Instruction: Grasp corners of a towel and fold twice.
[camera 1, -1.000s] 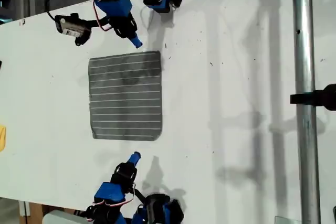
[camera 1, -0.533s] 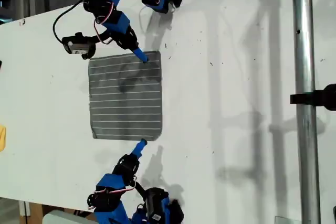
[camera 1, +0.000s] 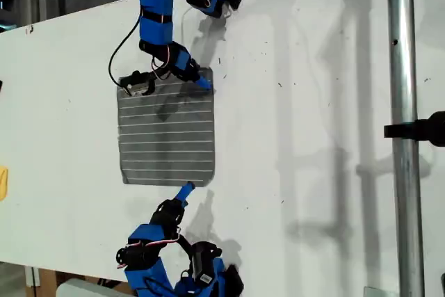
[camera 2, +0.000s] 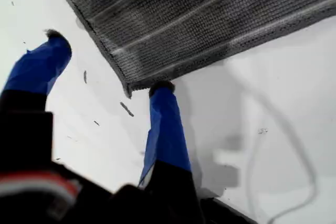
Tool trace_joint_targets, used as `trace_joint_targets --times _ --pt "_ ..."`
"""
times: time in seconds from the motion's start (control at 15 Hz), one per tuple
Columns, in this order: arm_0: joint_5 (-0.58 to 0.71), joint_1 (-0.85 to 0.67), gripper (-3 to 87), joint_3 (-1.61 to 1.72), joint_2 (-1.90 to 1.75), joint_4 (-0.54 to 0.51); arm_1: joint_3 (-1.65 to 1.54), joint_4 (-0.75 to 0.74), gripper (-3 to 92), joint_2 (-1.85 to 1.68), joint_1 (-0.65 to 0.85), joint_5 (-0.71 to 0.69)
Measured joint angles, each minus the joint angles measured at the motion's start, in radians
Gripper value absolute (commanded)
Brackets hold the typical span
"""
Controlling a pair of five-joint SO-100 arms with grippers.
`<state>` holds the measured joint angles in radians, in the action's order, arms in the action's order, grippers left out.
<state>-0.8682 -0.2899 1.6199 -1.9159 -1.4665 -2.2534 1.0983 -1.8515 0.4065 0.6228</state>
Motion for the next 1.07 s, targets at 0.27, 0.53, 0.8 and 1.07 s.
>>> trace_joint_targets --times 0.27,0.53,0.8,1.07 --pt "-0.002 -0.006 23.2 0.000 0.028 0.000 0.043 -0.043 29.6 0.169 0.009 -0.028" --pt "-0.002 -0.018 22.2 0.000 0.035 0.000 0.063 -0.054 -0.2 0.190 0.014 -0.043" --pt "-0.011 -0.037 21.7 0.000 0.035 0.000 0.083 -0.060 -0.3 0.193 0.009 -0.043" --pt "-0.014 -0.037 22.7 -0.014 0.052 0.009 0.083 -0.057 -0.3 0.193 -0.008 -0.043"
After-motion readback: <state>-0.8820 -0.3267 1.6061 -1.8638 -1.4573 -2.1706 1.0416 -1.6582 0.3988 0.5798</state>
